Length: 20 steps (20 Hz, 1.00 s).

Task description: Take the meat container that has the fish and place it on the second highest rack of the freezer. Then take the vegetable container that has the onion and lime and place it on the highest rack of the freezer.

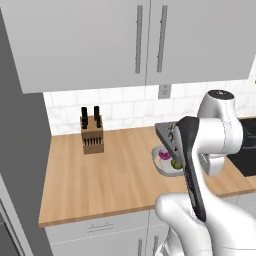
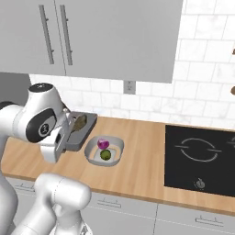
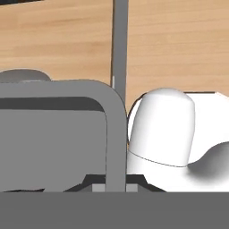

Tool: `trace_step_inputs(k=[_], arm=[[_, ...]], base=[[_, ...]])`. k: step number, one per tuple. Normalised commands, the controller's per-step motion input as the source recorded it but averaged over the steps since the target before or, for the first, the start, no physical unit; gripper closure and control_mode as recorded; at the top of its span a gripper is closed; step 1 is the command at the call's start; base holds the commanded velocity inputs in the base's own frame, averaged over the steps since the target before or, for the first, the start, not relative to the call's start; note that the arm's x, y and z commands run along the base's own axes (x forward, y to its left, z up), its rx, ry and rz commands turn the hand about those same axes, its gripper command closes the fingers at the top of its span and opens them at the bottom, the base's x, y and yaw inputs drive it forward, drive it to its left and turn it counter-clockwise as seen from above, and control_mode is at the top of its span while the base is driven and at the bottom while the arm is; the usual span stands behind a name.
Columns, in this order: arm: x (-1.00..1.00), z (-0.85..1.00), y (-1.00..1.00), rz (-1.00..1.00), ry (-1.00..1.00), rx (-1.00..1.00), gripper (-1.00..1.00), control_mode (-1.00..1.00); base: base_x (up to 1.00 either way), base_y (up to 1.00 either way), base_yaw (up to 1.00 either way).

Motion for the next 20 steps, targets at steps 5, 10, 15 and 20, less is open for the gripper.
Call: trace_step_inputs(k=[5,10,15,20], arm=[[0.0,0.0,0.0,0.0,0.0,0.0,1.0,1.0],[0.0,0.0,0.0,0.0,0.0,0.0,1.0,1.0],[0.0,0.0,0.0,0.0,0.0,0.0,1.0,1.0],[0.0,0.0,0.0,0.0,0.0,0.0,1.0,1.0]], base=[[-0.22,-0.12,0.08],[-0.96,-0.38,0.57],[-0.56,-0.07,0.96],[-0.19,0.0,1.0]])
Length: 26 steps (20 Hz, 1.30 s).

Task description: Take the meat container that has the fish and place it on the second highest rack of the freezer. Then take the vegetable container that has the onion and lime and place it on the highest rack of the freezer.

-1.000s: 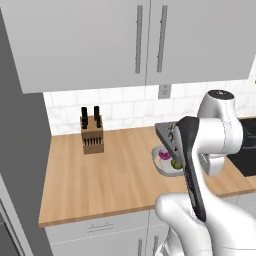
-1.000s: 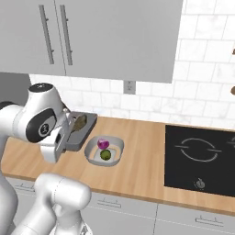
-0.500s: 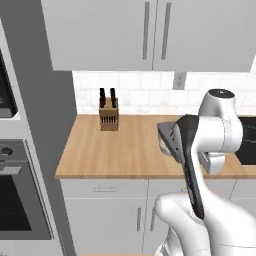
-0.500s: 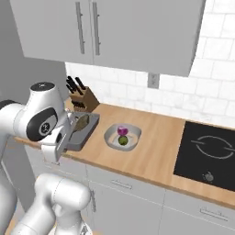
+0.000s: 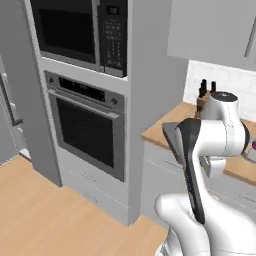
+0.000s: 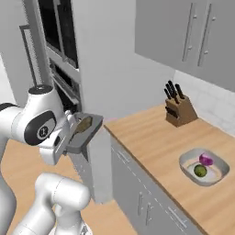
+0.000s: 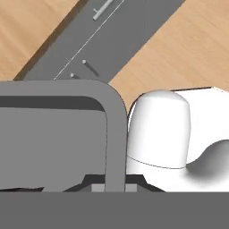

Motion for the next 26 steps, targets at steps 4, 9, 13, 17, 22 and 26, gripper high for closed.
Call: trace_step_inputs(k=[4,9,13,17,22,26], arm=[[0.0,0.0,0.0,0.0,0.0,0.0,1.0,1.0],[0.0,0.0,0.0,0.0,0.0,0.0,1.0,1.0],[0.0,0.0,0.0,0.0,0.0,0.0,1.0,1.0],[0.0,0.0,0.0,0.0,0.0,0.0,1.0,1.0],[0.0,0.0,0.0,0.0,0.0,0.0,1.0,1.0],[0.0,0.0,0.0,0.0,0.0,0.0,1.0,1.0]], base=[[0.0,0.0,0.99],[0.29,0.0,0.88],[0.88,0.08,0.63],[1.0,0.15,0.26],[1.0,0.1,0.08],[1.0,0.16,0.0]])
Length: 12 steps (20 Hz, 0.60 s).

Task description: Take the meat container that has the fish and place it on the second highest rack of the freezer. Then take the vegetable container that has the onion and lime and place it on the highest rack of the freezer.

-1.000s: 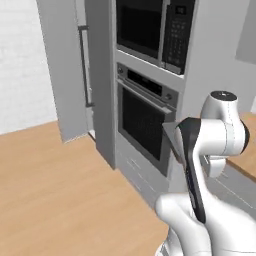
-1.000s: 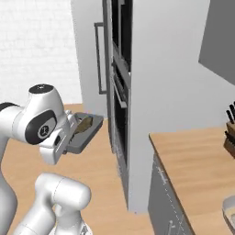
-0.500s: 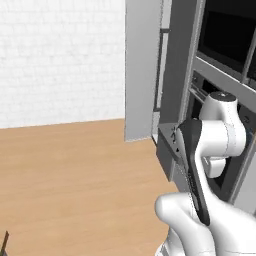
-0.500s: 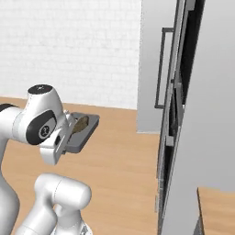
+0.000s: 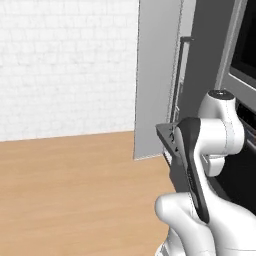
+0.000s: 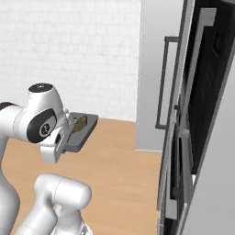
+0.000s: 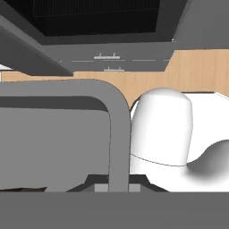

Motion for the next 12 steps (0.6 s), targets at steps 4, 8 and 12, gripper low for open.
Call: trace_step_inputs(k=[4,8,12], arm=[[0.0,0.0,0.0,0.0,0.0,0.0,1.0,1.0],[0.0,0.0,0.0,0.0,0.0,0.0,1.0,1.0],[0.0,0.0,0.0,0.0,0.0,0.0,1.0,1.0]], base=[[1.0,0.18,0.0],[1.0,0.29,0.0],[1.0,0.24,-0.07]])
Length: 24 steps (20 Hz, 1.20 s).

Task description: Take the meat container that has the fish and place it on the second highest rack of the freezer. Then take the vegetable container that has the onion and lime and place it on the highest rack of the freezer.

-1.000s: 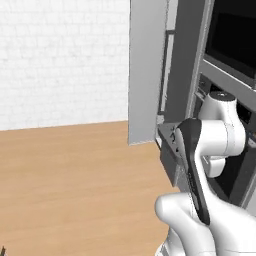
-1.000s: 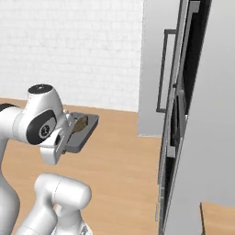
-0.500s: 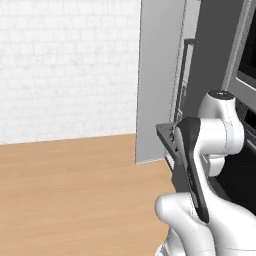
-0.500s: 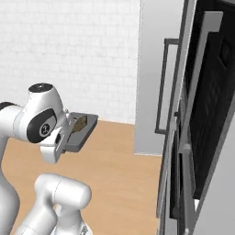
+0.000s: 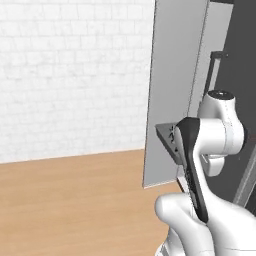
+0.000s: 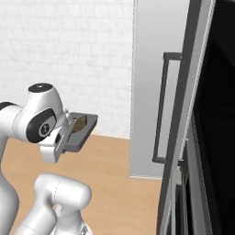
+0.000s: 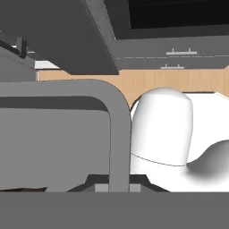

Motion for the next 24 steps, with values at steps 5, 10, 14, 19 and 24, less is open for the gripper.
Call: trace_step_inputs(k=[5,10,14,19,24], arm=[[0.0,0.0,0.0,0.0,0.0,0.0,1.0,1.0],[0.0,0.0,0.0,0.0,0.0,0.0,1.0,1.0],[0.0,0.0,0.0,0.0,0.0,0.0,1.0,1.0],[0.0,0.0,0.0,0.0,0.0,0.0,1.0,1.0],[0.0,0.0,0.0,0.0,0.0,0.0,1.0,1.0]], base=[[0.77,0.1,-0.27],[0.71,0.03,-0.42],[0.72,0.06,-0.46],[0.7,0.14,-0.48],[0.65,0.28,-0.48]])
